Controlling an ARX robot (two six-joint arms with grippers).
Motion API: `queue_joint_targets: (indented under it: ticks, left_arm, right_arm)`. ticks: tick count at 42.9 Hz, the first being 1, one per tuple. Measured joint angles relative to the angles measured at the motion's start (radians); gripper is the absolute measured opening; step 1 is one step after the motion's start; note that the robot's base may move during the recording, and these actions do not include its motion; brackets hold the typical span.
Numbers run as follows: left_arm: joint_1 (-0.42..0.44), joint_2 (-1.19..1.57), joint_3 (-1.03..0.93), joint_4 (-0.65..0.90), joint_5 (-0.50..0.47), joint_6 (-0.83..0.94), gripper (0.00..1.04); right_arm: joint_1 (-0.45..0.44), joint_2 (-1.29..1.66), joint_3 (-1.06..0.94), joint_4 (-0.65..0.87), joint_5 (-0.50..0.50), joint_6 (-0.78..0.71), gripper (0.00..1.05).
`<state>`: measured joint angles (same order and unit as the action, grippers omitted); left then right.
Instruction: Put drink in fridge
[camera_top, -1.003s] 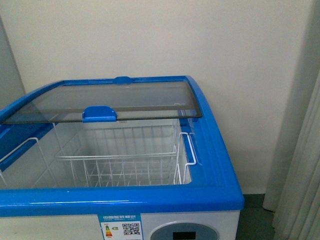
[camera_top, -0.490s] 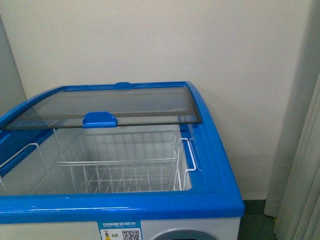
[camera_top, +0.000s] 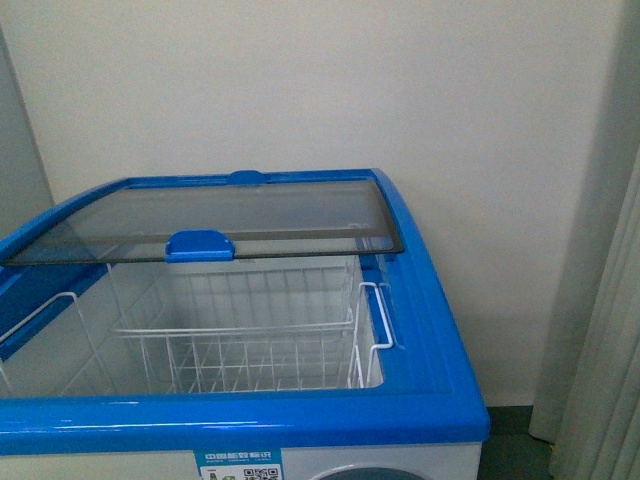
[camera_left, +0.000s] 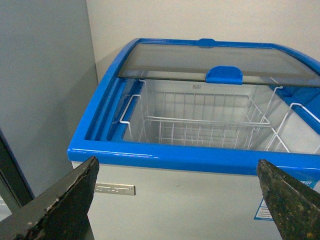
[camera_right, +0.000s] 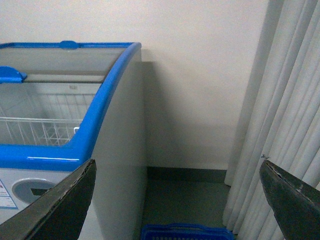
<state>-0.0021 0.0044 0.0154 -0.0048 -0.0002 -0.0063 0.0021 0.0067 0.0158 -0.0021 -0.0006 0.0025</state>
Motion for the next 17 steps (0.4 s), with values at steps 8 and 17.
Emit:
queue_joint_targets:
  ticks: [8, 17]
  left_arm:
    - [0.0, 0.0, 0.0, 0.0, 0.0, 0.0, 0.97]
    - [0.0, 0.0, 0.0, 0.0, 0.0, 0.0, 0.97]
  right_arm:
    - [0.0, 0.0, 0.0, 0.0, 0.0, 0.0, 0.98]
    - [0.0, 0.0, 0.0, 0.0, 0.0, 0.0, 0.98]
